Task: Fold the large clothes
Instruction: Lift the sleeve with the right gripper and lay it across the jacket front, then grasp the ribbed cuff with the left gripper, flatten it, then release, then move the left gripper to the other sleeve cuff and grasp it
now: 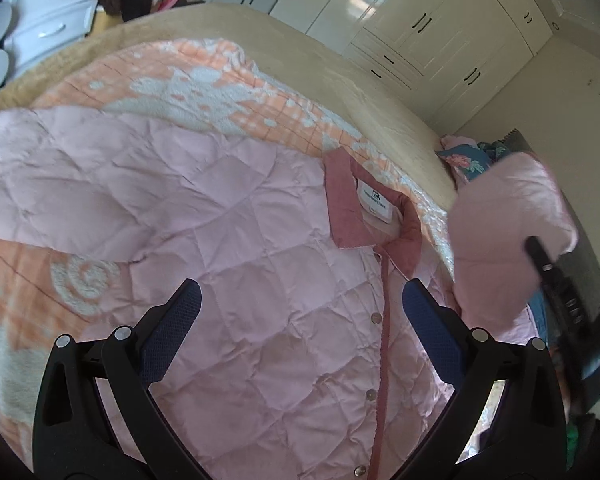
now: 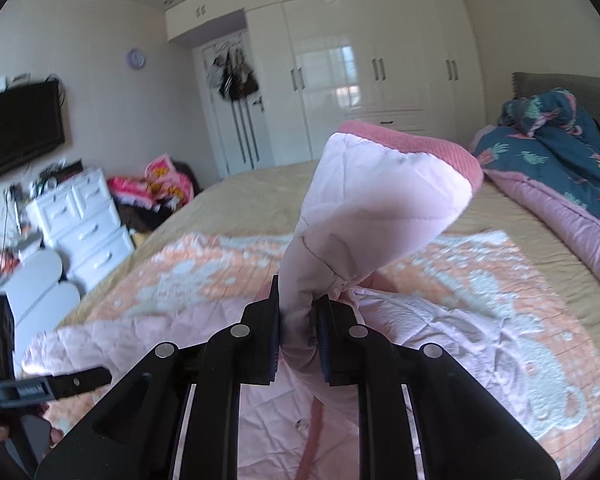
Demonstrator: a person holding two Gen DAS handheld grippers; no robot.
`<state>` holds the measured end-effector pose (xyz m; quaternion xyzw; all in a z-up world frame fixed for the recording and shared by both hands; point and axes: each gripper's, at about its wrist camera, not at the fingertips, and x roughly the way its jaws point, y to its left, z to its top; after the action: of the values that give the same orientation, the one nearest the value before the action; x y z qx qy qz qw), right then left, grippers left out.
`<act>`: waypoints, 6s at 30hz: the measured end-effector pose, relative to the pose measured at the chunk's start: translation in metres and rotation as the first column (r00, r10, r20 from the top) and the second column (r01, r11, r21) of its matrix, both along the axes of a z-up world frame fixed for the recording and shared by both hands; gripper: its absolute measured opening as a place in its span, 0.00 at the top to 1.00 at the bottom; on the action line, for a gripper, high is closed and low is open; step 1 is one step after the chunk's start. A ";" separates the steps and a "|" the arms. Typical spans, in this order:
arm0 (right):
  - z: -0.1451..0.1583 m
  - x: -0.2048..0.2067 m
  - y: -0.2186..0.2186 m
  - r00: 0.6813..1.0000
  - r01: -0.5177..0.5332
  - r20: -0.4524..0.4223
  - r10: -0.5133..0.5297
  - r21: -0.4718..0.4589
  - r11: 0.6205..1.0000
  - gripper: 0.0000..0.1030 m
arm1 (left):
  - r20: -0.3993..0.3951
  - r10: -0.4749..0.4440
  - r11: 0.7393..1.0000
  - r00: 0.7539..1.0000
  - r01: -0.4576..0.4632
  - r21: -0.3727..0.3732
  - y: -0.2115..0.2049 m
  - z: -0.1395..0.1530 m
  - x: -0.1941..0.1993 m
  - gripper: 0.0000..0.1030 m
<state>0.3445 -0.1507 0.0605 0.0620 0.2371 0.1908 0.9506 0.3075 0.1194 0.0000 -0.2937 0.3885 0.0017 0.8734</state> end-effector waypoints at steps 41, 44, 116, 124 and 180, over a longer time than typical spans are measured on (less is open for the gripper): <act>-0.098 -0.044 -0.101 0.957 -0.033 -0.291 0.003 -0.101 0.994 0.24 | -0.012 -0.098 0.977 0.995 0.094 -0.189 -0.025 -0.067 0.034 0.90; -0.099 -0.039 -0.126 0.954 0.031 -0.293 -0.056 -0.086 0.996 0.24 | 0.050 -0.097 0.990 0.994 0.102 -0.100 -0.024 -0.040 0.031 0.90; -0.012 -0.068 0.018 0.967 -0.109 -0.233 0.106 -0.003 0.994 0.04 | -0.084 0.241 0.956 0.967 -0.222 0.191 0.077 0.000 -0.050 0.09; -0.004 -0.073 0.070 0.956 -0.192 -0.229 0.182 -0.022 0.981 0.04 | -0.088 0.305 0.942 0.948 -0.286 0.178 0.106 0.003 -0.058 0.09; -0.039 -0.072 0.220 0.883 -0.410 -0.306 0.356 -0.132 0.903 0.04 | -0.103 0.719 0.677 0.688 -0.726 -0.121 0.330 -0.089 -0.122 0.31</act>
<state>0.2722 0.0693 0.0212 -0.0529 0.3911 0.3411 0.8531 0.1859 0.4493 -0.0886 -0.4887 0.2604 0.3233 0.7674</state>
